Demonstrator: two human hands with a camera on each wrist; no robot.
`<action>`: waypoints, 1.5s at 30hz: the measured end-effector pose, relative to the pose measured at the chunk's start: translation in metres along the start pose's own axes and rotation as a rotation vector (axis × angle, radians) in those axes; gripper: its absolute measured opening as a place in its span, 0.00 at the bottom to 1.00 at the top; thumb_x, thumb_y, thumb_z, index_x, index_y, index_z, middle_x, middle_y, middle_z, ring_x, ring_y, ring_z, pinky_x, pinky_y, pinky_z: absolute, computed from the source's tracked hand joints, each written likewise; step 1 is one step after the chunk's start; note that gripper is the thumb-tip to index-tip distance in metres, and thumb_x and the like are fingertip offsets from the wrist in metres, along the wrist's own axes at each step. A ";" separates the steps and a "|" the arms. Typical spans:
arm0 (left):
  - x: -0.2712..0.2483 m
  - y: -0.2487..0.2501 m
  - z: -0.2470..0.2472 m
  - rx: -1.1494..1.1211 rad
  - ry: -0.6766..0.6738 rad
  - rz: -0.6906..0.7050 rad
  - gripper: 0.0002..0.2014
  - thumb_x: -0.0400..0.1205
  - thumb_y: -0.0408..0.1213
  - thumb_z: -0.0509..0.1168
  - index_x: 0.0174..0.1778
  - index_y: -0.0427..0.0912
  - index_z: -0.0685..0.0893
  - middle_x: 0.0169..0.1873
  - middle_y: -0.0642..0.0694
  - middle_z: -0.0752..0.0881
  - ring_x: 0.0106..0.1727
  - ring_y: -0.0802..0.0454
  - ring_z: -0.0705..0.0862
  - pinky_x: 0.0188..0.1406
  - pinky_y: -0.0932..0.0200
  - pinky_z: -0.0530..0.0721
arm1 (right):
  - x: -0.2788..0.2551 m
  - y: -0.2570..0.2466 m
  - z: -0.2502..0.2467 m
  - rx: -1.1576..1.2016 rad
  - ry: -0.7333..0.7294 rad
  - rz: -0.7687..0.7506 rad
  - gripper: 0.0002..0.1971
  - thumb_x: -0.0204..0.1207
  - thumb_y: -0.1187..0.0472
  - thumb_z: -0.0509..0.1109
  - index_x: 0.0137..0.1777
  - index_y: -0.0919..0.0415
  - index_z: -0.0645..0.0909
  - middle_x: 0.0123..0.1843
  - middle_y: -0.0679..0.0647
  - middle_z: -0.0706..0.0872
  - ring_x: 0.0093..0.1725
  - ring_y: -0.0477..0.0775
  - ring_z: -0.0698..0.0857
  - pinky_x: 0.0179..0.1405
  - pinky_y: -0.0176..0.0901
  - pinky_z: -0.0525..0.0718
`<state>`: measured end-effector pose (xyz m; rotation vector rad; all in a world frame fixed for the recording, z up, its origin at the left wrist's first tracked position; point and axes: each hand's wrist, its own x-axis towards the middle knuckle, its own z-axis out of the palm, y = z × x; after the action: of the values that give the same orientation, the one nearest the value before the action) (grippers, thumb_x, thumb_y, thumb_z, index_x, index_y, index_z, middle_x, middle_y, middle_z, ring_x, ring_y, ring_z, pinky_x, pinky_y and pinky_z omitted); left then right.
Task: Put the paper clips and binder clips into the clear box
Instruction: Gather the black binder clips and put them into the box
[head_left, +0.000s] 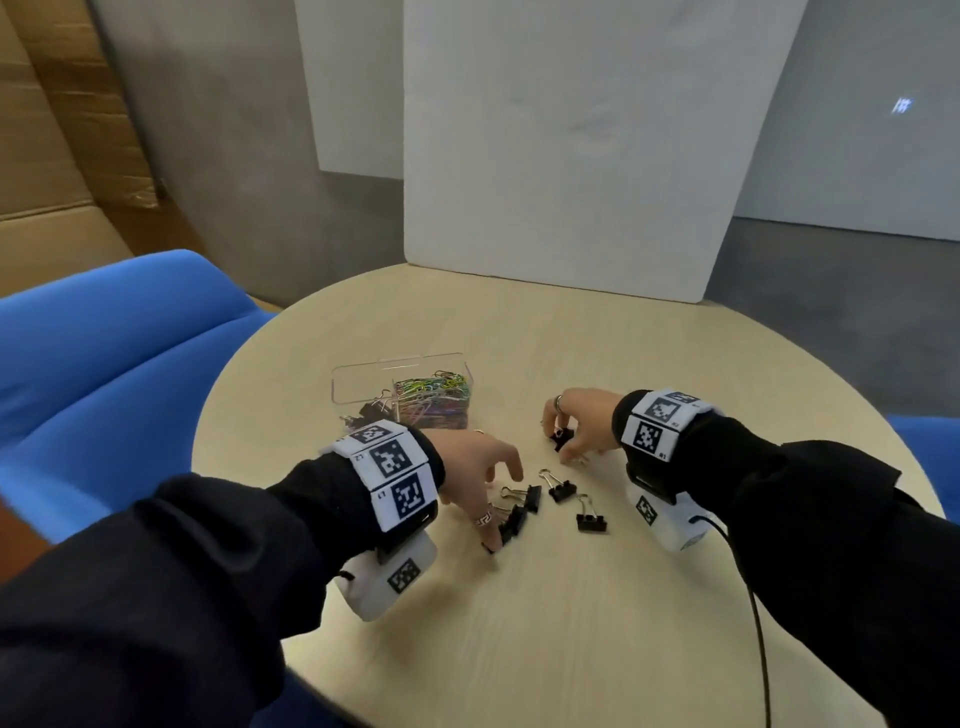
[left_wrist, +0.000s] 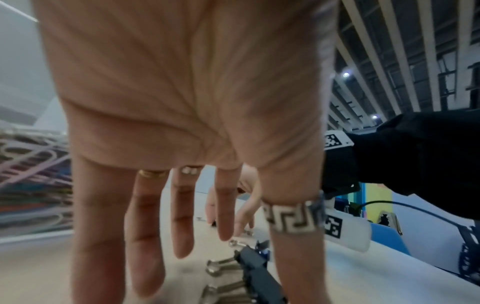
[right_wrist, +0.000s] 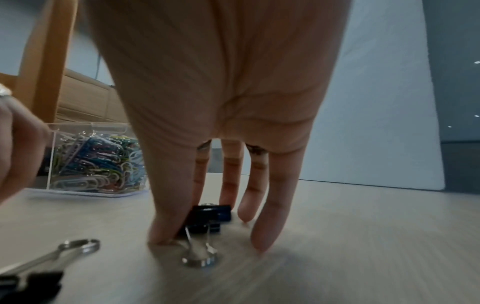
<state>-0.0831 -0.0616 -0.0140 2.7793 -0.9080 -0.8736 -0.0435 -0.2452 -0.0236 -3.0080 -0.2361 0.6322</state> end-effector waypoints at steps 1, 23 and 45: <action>0.002 0.002 0.002 0.017 -0.016 -0.007 0.41 0.64 0.53 0.79 0.72 0.56 0.68 0.64 0.51 0.77 0.60 0.48 0.81 0.62 0.50 0.82 | -0.003 0.004 0.001 0.052 -0.015 0.013 0.21 0.71 0.60 0.75 0.64 0.58 0.77 0.65 0.56 0.77 0.48 0.55 0.82 0.43 0.42 0.84; 0.013 0.015 0.012 0.023 0.064 0.068 0.22 0.75 0.23 0.62 0.62 0.47 0.77 0.57 0.46 0.83 0.47 0.51 0.80 0.48 0.53 0.84 | -0.023 0.025 0.023 0.257 -0.024 0.097 0.12 0.67 0.69 0.72 0.45 0.54 0.77 0.36 0.50 0.76 0.37 0.56 0.82 0.34 0.43 0.86; 0.018 0.029 0.017 0.091 0.084 0.055 0.17 0.76 0.27 0.65 0.61 0.43 0.80 0.59 0.45 0.83 0.57 0.46 0.81 0.51 0.55 0.81 | -0.037 0.052 0.017 0.512 0.059 0.078 0.13 0.69 0.72 0.71 0.43 0.53 0.76 0.47 0.58 0.74 0.27 0.52 0.79 0.38 0.47 0.86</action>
<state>-0.0956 -0.0939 -0.0294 2.8272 -1.0296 -0.7191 -0.0767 -0.3017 -0.0289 -2.5436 0.0443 0.5130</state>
